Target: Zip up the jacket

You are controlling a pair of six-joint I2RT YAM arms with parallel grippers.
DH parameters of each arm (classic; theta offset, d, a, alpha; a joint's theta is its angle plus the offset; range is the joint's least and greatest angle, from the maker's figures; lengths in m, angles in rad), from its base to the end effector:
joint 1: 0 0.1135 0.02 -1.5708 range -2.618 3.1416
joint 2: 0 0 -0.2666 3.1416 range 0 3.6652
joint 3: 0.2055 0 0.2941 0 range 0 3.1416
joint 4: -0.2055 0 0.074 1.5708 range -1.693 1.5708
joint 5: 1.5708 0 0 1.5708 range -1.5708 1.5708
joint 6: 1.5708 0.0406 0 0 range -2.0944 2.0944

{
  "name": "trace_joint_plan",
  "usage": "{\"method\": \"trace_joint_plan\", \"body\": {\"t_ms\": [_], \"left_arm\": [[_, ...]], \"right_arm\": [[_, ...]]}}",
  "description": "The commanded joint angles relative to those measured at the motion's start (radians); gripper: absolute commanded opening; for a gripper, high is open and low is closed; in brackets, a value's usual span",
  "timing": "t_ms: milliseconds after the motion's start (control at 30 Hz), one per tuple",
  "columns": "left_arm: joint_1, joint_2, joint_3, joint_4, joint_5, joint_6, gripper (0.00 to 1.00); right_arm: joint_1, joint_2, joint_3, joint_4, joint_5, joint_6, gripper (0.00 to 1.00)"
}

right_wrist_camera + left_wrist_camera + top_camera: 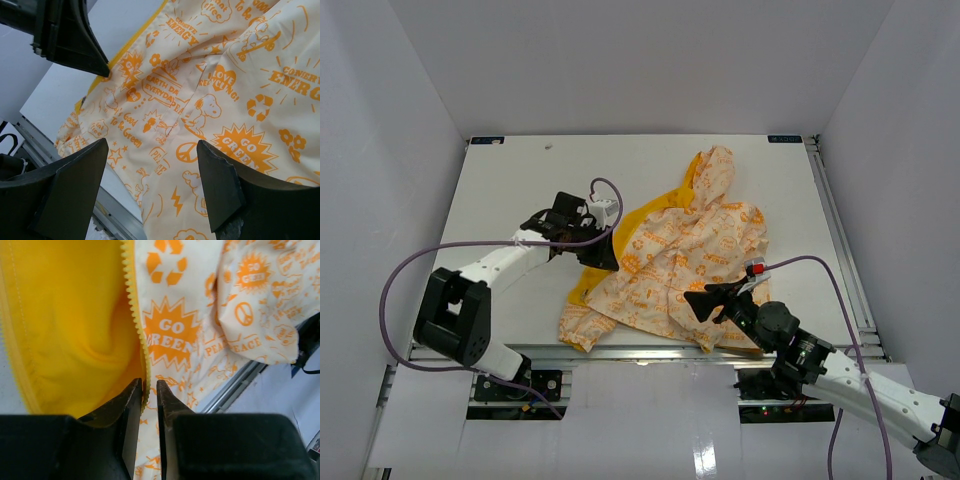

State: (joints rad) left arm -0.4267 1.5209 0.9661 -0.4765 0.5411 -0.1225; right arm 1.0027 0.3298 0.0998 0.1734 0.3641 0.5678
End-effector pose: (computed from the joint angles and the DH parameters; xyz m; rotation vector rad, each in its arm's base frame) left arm 0.2999 -0.1593 0.1858 0.5975 2.5675 -0.8987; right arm 0.1056 0.1385 0.1863 -0.0769 1.7008 0.9022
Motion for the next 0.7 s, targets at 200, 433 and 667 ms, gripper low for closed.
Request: {"method": "trace_joint_plan", "body": {"t_ms": [200,433,667], "left_arm": [[0.003,-0.118,-0.046,0.016,0.111,-0.028,0.35],[-0.007,-0.043,-0.031,-0.017,0.058,-0.007,0.41],[-0.008,0.012,-0.017,-0.075,-0.03,0.042,0.44]], "right_arm": [[0.005,0.04,0.008,0.038,0.017,-0.016,0.79],[0.004,0.016,0.007,0.022,0.02,-0.016,0.79],[0.004,-0.027,0.003,0.004,0.018,-0.016,0.79]]}}
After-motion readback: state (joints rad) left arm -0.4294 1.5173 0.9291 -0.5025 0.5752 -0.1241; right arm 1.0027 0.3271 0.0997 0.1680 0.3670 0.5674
